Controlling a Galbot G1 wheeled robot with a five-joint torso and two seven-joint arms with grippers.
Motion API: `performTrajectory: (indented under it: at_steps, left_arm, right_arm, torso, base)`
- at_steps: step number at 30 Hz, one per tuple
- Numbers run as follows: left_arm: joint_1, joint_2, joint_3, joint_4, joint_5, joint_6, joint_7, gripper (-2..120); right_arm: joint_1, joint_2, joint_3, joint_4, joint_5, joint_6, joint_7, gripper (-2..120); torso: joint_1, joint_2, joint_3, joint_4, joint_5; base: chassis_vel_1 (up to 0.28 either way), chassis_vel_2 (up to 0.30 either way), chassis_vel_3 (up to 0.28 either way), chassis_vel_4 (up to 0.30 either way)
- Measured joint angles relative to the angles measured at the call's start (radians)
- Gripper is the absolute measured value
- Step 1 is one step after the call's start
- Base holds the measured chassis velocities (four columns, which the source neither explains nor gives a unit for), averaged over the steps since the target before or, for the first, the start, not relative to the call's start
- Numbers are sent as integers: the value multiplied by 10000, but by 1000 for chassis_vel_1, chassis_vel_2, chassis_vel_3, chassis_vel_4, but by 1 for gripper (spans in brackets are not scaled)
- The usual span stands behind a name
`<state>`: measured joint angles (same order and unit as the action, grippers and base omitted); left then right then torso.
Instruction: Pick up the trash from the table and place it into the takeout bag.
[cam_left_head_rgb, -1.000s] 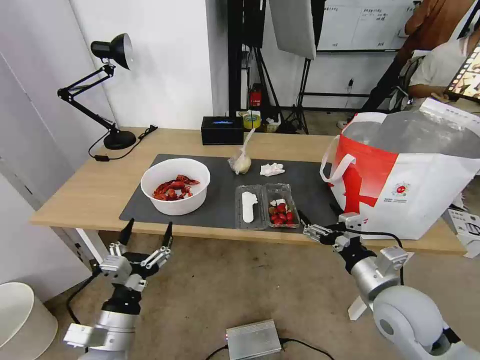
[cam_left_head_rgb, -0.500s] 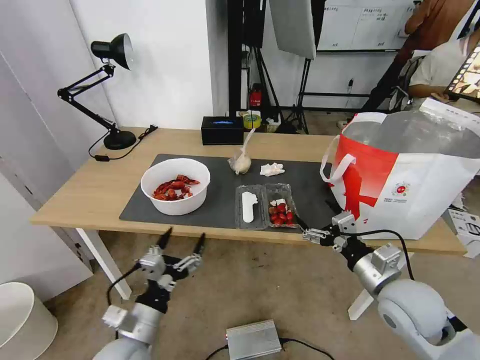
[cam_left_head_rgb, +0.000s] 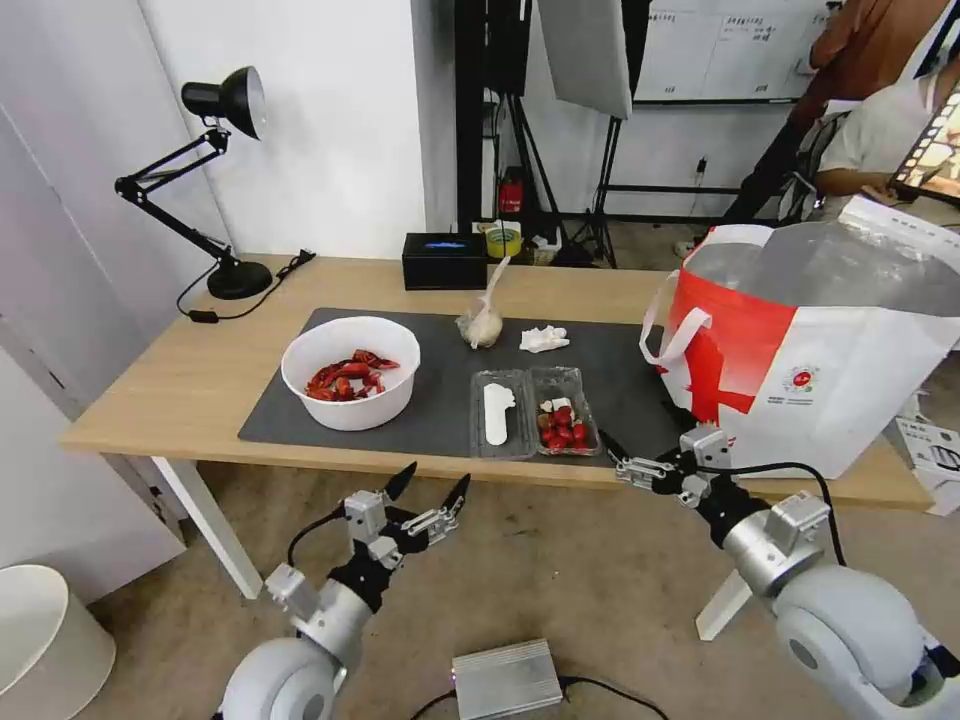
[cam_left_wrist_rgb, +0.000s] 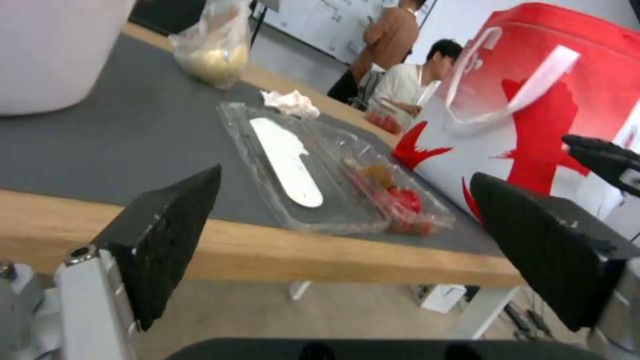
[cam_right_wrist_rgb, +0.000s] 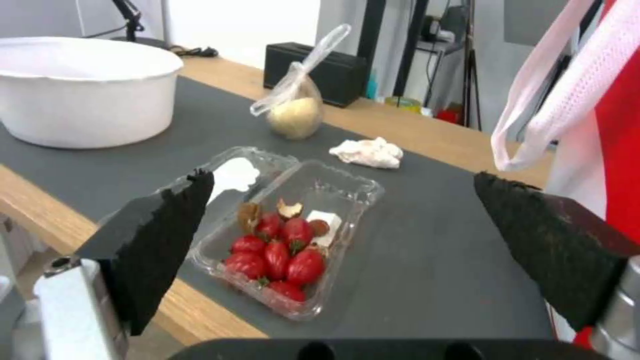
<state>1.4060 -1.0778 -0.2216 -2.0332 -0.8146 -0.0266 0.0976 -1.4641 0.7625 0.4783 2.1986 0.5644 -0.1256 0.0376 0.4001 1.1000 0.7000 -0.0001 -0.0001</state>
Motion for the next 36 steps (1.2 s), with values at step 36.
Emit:
performTrajectory:
  at_steps: [36]
  left_arm:
    - [-3438, -32, 2406, 860, -129, 2892, -3315, 100]
  right_arm:
    - [-665, -814, 1367, 634, 942, 70, -19, 98]
  torso:
    - [0, 0, -1, 0, 2]
  base:
    - [0, 0, 0, 0]
